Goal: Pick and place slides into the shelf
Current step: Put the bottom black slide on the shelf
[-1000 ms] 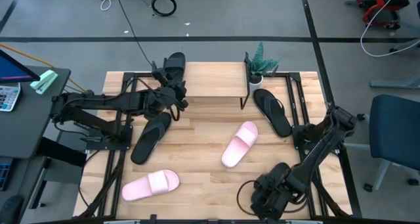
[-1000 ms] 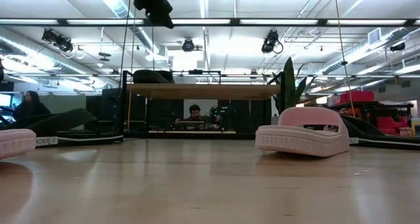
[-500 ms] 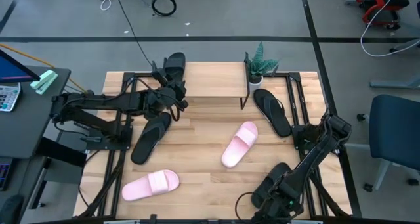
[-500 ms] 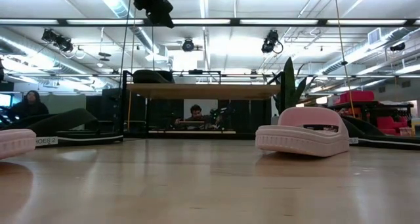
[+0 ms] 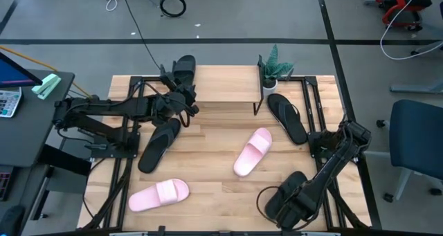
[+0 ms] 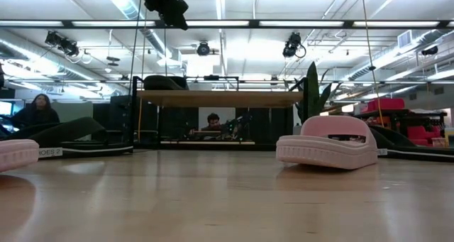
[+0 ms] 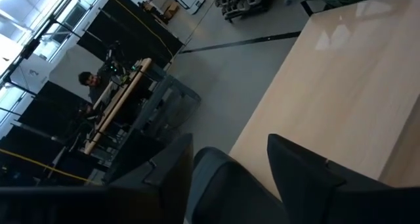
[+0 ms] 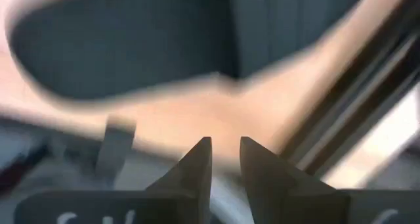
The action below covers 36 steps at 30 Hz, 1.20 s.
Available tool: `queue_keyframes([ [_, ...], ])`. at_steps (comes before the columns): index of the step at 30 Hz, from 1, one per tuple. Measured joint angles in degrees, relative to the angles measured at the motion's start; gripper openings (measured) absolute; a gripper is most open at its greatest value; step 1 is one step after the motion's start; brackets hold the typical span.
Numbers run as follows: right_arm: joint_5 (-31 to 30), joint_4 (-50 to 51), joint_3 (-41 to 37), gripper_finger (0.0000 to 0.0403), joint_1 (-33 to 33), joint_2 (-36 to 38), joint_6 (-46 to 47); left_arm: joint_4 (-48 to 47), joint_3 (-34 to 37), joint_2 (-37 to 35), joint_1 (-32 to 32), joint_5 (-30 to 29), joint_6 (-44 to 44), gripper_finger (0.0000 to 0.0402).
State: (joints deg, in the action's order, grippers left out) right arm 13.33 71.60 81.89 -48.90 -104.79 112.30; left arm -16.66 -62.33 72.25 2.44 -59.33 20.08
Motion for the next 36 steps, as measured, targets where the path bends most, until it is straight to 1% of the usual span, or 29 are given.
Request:
queue_keyframes([
  [1,-2.24,0.45,0.0,0.0081,0.02,0.0,-1.22,-0.01,0.0,0.0,0.0,0.0,0.01,0.0197],
  [3,-4.64,-0.02,0.0,0.0079,0.47,0.0,-3.2,-0.01,0.0,0.0,0.0,0.0,0.04,0.0194],
  [7,-3.66,-1.4,-1.15,0.0085,1.09,0.07,-4.4,-0.4,0.0,0.0,0.0,0.0,0.02,0.0193],
  [17,-3.42,-1.01,-7.93,0.0121,1.57,0.04,-6.2,-2.48,0.02,0.0,0.0,0.02,0.0,0.0188],
  [23,-3.43,-3.47,-12.06,0.0132,1.7,0.17,-6.5,-2.55,0.02,0.0,0.0,0.01,0.01,0.0188],
  [29,-5.58,1.07,-12.52,0.0128,1.6,0.14,-6.98,-2.54,0.02,0.0,0.0,0.02,0.0,0.0187],
  [34,-10.23,6.17,-13.1,0.011,1.44,0.04,-6.62,-2.52,0.02,0.0,0.0,0.02,0.0,0.0189],
  [36,-12.34,8.19,-14.43,0.0098,1.4,0.04,-4.43,-2.54,0.02,0.0,0.0,0.02,0.0,0.0187],
])
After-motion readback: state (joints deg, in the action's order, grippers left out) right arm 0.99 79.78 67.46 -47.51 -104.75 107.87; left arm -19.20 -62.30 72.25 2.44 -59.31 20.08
